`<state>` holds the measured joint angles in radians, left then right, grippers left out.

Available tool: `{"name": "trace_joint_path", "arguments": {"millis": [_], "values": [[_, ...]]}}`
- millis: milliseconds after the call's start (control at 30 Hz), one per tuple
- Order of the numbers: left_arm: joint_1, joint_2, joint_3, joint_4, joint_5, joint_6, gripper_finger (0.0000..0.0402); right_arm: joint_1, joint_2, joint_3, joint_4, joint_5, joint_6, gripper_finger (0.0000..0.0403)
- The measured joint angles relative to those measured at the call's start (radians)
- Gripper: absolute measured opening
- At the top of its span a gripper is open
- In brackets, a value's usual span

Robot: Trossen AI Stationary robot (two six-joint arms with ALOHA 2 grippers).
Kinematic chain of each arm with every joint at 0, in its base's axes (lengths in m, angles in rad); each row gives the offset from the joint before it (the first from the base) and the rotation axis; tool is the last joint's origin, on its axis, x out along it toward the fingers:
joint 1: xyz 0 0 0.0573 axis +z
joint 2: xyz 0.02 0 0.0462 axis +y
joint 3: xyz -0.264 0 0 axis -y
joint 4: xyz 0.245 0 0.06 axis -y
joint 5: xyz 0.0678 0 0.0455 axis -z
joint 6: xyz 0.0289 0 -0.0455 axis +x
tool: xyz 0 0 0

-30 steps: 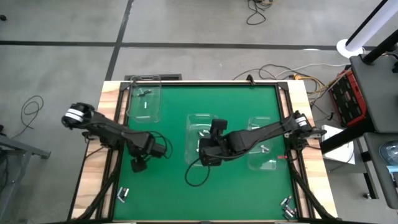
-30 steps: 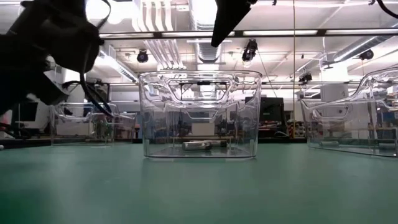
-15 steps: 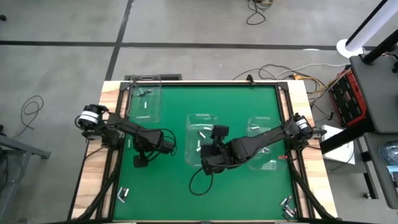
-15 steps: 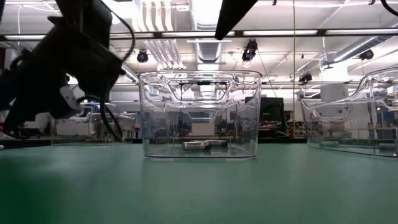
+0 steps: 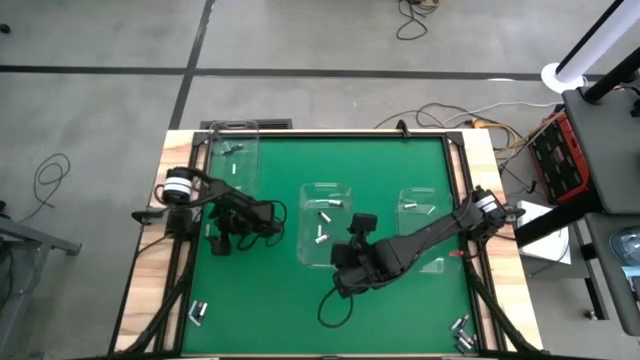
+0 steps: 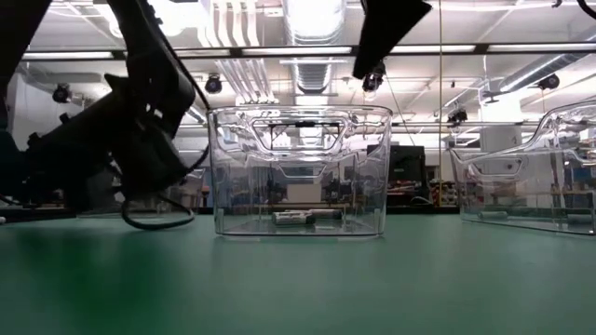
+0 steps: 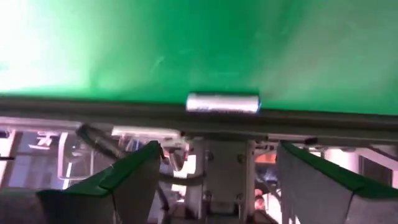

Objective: Sort batteries
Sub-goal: Put the white battery into the right transparent bin

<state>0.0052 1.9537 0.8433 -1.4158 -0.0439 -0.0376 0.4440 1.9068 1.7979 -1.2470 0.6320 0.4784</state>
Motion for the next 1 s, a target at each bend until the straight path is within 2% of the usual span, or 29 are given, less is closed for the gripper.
{"name": "trace_joint_path", "arguments": {"millis": [333, 700, 1000], "values": [[0.031, 0.064, -0.009, 0.050, 0.002, 0.077, 0.0296, 0.030, -0.002, -0.003, -0.050, 0.001, 0.051, 0.0314], [0.069, 0.063, -0.018, 0.053, -0.019, 0.071, 0.0349, 0.035, -0.003, -0.003, -0.060, 0.003, 0.074, 0.0320], [0.069, 0.063, -0.019, 0.060, -0.020, 0.075, 0.0355, 0.036, -0.003, -0.003, -0.064, -0.002, 0.085, 0.0317]]}}
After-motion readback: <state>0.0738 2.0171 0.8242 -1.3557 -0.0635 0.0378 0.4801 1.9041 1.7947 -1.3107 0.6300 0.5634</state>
